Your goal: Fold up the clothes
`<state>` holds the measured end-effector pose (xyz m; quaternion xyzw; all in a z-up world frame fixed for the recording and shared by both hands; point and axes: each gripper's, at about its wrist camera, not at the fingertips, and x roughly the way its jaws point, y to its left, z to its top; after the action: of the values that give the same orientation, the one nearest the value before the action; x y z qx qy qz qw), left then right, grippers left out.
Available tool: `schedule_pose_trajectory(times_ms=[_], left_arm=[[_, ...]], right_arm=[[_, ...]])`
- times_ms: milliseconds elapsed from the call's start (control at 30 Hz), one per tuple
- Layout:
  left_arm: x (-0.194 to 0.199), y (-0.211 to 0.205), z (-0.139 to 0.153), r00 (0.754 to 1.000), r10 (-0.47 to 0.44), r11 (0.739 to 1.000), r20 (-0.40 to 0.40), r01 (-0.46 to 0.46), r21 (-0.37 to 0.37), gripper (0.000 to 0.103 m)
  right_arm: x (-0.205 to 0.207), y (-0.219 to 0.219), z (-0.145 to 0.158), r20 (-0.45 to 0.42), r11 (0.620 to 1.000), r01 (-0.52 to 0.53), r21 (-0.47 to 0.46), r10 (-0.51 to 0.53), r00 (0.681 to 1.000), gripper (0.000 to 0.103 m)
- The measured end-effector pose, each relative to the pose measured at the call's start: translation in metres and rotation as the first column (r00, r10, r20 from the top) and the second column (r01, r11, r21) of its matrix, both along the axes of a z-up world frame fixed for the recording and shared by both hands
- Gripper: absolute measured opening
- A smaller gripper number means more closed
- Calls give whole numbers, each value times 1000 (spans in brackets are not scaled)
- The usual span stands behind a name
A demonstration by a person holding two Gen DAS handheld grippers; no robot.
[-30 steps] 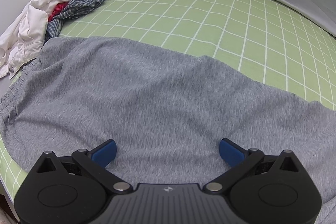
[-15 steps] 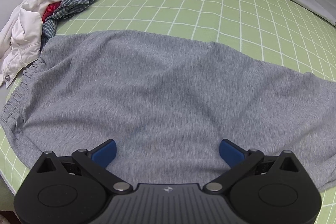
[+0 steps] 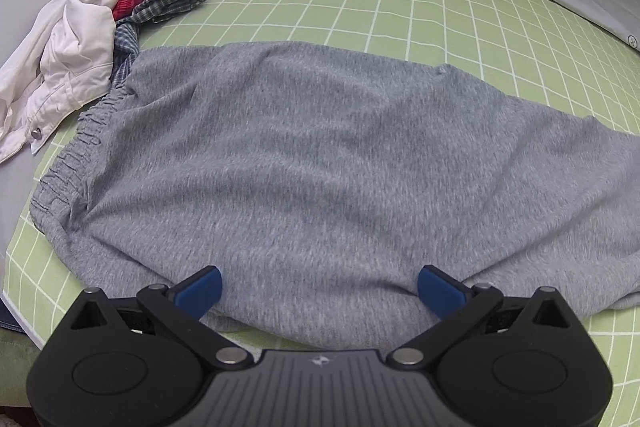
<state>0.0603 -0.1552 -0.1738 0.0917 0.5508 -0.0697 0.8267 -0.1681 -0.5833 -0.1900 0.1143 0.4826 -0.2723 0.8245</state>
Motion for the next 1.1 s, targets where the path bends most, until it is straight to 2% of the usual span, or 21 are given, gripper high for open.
schedule_pose_trajectory(times_ms=[133,200,267,367,533,700,733,833,867,1100], left_arm=[[-5,-8,4,996,-85,996,12,85,10,103],[-8,-11,3,993,-120,993,11,120,12,103],[-10,-14,1,989,-148,989,8,148,18,103],[-15,-17,-1,981,-193,981,5,193,26,103],[-26,-18,3,962,-273,962,27,271,37,103],[-30,-11,-1,956,-293,954,9,292,67,103],[-30,-9,0,956,-292,954,9,291,66,103],[-29,-4,0,957,-289,956,8,288,62,103],[-28,-3,-1,958,-287,956,6,286,59,103],[-27,0,-4,958,-285,957,-3,285,48,103]], right_arm=[[-13,17,5,-16,1000,-25,15,25,1000,68],[-9,21,11,40,998,-29,46,27,999,68],[0,27,14,89,995,-45,91,37,995,56],[23,40,12,108,987,-103,120,91,990,44],[49,72,9,127,964,-236,120,221,967,40],[51,93,6,117,957,-275,94,264,957,40],[51,97,5,115,955,-283,88,273,955,36],[52,110,3,109,949,-306,73,298,948,11],[53,114,2,107,947,-314,68,306,946,6],[32,140,13,116,945,-326,20,322,940,3]])
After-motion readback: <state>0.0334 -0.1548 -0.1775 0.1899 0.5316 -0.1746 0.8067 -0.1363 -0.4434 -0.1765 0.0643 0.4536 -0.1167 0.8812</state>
